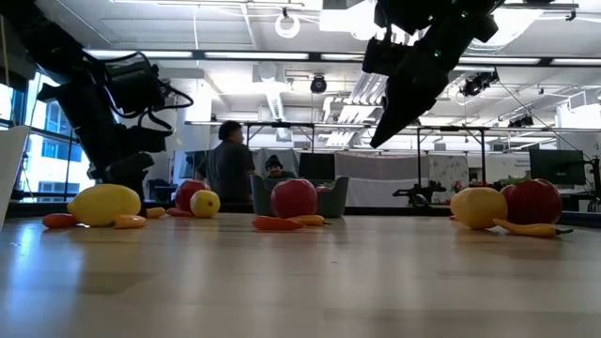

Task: Sort produce into baskets
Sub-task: Put the top left orange chili pepper into the white bin, then put the center red tomato into the blue bin

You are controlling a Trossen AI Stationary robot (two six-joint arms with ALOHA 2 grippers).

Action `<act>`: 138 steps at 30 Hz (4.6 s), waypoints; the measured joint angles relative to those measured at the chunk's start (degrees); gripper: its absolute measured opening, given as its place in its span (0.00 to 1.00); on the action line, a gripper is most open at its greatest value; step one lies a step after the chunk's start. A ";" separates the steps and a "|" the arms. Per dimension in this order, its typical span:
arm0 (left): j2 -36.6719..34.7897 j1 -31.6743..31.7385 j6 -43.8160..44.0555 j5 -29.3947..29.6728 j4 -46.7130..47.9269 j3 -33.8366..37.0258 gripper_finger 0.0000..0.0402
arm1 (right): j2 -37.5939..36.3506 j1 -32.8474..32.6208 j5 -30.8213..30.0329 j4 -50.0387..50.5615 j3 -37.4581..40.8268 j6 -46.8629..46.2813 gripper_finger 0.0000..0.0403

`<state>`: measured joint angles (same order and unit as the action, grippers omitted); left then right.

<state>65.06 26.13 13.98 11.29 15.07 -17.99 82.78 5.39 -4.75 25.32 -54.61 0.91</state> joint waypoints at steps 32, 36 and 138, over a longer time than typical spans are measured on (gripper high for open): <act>0.52 -22.76 -1.30 -17.03 29.75 -29.04 0.01 | 0.00 0.00 0.03 -15.93 0.02 8.58 0.25; 0.06 -32.13 5.14 -18.65 33.23 -29.43 0.01 | 0.00 0.00 0.02 -16.78 0.02 8.59 0.25; 0.76 -12.77 -0.96 -15.74 -46.31 1.37 0.00 | 20.76 2.17 -1.27 -34.20 -4.15 -11.18 0.81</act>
<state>65.82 13.36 13.02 -4.45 -31.24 -16.62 103.54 7.56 -6.02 -8.87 -58.76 -10.27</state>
